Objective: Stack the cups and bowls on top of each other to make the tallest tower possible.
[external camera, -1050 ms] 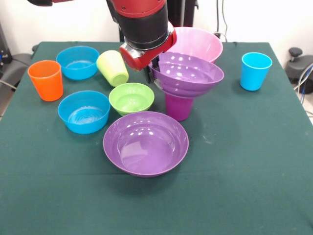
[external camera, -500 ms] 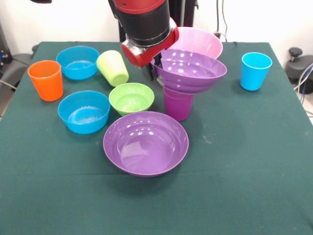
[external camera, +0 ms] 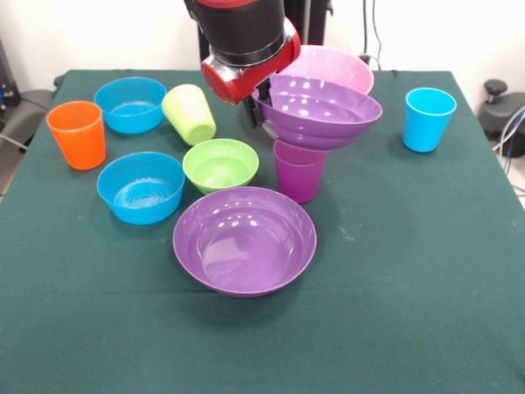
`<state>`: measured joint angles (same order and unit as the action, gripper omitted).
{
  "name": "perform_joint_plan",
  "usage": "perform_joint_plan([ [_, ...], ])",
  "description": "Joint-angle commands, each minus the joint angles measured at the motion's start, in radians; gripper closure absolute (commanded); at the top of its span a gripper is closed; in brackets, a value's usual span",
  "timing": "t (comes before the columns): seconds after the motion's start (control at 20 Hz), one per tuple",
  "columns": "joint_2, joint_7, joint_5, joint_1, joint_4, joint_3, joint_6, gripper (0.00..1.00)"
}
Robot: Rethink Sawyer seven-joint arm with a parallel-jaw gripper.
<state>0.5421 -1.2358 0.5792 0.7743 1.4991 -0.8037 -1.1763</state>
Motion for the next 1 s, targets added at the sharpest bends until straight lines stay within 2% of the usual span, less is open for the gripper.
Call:
perform_joint_plan([
  [0.05,-0.029,0.186,0.022,-0.014,0.049,0.012,-0.052,1.00],
  [0.4,-0.086,0.164,0.089,-0.044,0.012,0.050,0.010,1.00],
  [0.8,-0.102,0.131,0.107,-0.053,-0.002,0.053,0.030,1.00],
  [1.0,-0.092,0.112,0.096,-0.061,-0.006,0.048,0.012,1.00],
])
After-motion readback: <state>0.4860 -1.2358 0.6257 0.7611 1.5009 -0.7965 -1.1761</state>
